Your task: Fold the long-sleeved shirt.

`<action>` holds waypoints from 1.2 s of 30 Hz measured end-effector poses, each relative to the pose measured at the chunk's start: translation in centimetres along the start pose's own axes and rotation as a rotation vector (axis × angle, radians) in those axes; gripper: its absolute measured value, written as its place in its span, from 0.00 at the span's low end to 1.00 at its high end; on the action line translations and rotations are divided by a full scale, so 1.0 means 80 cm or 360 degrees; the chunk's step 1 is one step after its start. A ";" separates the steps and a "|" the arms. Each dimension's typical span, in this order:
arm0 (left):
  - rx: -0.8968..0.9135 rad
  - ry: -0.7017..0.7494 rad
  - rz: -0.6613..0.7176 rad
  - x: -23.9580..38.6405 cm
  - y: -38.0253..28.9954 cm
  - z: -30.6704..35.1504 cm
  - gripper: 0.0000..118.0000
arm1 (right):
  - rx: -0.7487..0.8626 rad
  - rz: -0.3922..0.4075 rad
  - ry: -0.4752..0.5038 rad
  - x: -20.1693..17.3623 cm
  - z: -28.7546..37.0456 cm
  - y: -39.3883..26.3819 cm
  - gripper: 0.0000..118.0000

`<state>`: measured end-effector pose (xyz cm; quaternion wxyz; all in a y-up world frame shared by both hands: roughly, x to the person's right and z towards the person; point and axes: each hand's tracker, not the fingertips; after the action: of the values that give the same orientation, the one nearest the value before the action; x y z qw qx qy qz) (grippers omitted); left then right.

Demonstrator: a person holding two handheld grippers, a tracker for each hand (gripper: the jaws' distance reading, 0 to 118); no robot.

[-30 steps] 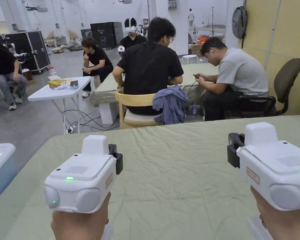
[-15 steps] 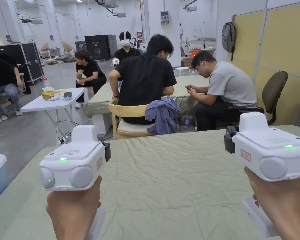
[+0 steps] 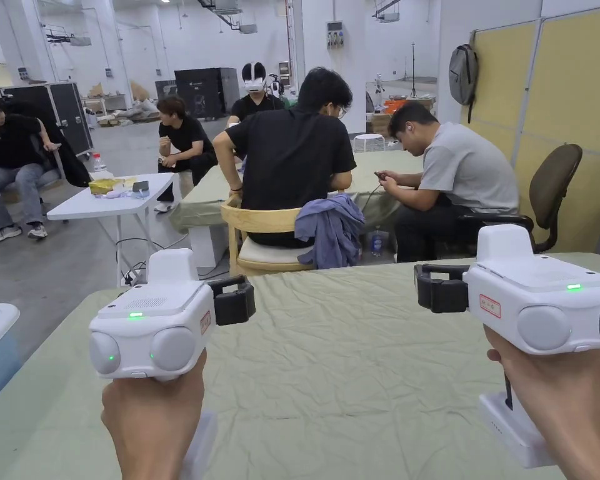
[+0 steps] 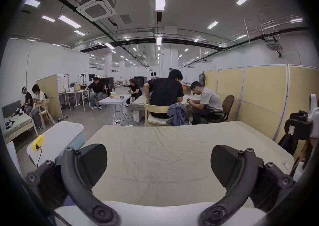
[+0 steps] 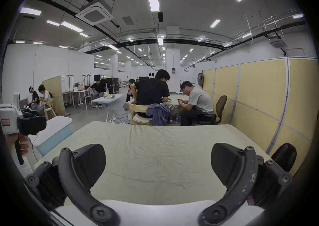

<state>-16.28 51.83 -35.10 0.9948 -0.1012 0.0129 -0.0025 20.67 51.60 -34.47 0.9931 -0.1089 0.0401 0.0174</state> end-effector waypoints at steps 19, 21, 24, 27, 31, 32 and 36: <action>-0.0042 -0.0009 0.0027 -0.009 -0.009 0.001 1.00 | 0.0098 -0.0006 0.0010 0.004 0.006 0.012 1.00; -0.0042 -0.0009 0.0025 -0.008 -0.009 0.002 1.00 | 0.0095 -0.0003 0.0010 0.003 0.007 0.011 1.00; -0.0044 -0.0007 0.0009 -0.006 -0.011 0.002 1.00 | 0.0085 -0.0008 0.0007 0.002 0.005 0.008 1.00; -0.0041 -0.0002 0.0013 -0.008 -0.011 0.002 1.00 | 0.0083 -0.0020 0.0017 0.002 0.005 0.005 1.00; -0.0028 0.0001 0.0016 -0.012 -0.009 0.003 1.00 | 0.0082 -0.0008 0.0019 0.000 0.004 0.005 1.00; -0.0030 0.0004 0.0016 -0.013 -0.009 0.003 1.00 | 0.0083 -0.0007 0.0017 0.000 0.004 0.005 1.00; -0.0034 0.0011 0.0008 -0.017 -0.010 0.004 1.00 | 0.0091 -0.0021 0.0019 0.001 0.006 0.005 1.00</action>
<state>-17.61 51.15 -34.61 0.9936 -0.1118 0.0167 -0.0001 20.73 52.08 -34.12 0.9956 -0.0809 0.0456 0.0089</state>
